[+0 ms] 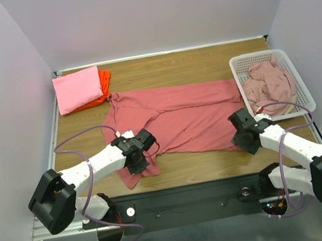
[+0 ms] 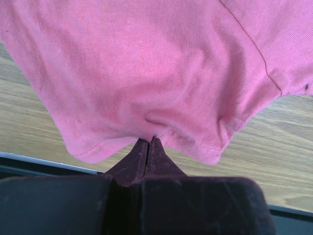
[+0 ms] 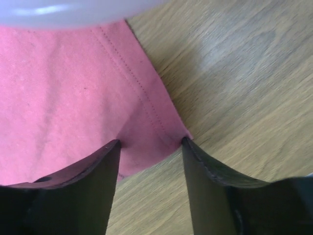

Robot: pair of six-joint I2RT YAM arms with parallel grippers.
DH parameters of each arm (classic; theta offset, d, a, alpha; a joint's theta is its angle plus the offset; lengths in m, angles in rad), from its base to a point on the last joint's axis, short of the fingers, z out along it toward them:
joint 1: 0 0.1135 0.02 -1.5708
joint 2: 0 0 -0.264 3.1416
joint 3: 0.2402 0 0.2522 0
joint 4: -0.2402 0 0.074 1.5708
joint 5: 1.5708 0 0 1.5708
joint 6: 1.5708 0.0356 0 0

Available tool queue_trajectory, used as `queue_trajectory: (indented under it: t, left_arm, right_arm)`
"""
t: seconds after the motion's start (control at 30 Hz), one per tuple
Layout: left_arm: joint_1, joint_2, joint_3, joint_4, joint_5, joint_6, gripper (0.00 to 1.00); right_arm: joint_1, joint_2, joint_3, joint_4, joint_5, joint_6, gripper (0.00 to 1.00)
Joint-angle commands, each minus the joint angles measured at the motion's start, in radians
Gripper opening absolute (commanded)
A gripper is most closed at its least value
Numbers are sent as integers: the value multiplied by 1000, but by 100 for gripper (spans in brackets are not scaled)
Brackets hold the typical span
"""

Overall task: Fold and stack the t-shirts
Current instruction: Fold the tshirt

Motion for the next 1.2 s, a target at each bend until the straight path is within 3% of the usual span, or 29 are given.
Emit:
queue_trajectory:
  t: [0.0,0.03,0.07,0.1,0.33,0.73,1.17]
  left_arm:
    - [9,-5,17,-15,-31,19,0]
    - [10,-2,20,-18,-31,22,0]
    - [10,-2,21,-19,-33,25,0]
    - [12,-1,27,-21,-36,26,0]
    - [29,5,72,-24,-53,62,0]
    - [88,87,221,-4,-94,172,0]
    - [211,177,406,36,-157,316,0]
  right_arm:
    - [0,20,-36,97,11,3,54]
    - [0,11,-39,97,9,0,45]
    - [0,11,-41,97,8,-6,42]
    - [0,-4,-50,97,5,-9,30]
    - [1,-27,-33,97,-2,-34,0]
    - [0,42,129,97,24,-146,0]
    - [0,129,316,97,159,-223,0]
